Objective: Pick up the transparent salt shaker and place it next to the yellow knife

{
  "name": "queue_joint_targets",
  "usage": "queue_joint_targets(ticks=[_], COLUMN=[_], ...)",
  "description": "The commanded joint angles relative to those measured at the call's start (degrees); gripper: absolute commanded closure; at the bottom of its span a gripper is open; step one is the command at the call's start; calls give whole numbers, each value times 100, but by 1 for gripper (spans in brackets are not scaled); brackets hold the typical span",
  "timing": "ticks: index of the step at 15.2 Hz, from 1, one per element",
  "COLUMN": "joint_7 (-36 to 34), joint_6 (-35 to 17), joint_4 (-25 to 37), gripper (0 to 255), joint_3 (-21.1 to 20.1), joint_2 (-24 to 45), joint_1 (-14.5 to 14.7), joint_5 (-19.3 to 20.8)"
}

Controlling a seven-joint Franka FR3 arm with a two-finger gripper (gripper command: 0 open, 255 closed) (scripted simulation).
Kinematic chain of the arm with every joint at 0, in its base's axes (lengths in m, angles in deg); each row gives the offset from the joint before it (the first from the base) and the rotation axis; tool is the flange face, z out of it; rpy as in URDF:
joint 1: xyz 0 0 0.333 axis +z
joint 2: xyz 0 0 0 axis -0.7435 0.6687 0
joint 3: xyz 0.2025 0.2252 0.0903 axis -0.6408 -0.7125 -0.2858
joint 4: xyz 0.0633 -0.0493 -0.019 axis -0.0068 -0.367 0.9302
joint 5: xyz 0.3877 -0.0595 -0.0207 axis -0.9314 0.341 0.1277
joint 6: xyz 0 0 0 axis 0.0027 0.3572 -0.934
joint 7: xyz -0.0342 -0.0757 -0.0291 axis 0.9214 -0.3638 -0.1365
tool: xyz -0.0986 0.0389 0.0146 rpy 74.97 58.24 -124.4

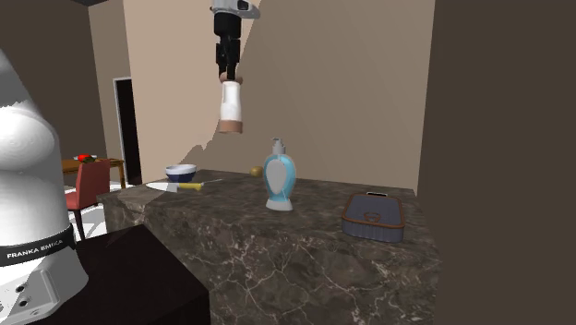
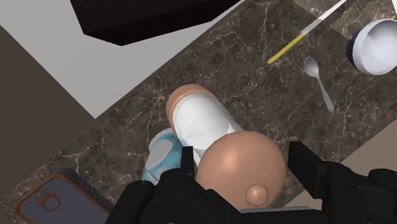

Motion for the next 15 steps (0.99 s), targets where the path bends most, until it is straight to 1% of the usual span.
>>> queue_joint_targets(ticks=[1,8,15], joint_7=[-285,-1241,-2200], joint_6=[-50,-152,-255], joint_4=[-262,-840,-1103], gripper=[255,255,255], joint_3=[-197,-911,-1655], joint_2=[-249,-851,-1165], joint_1=[75,347,636], joint_5=[-20,-240,-562])
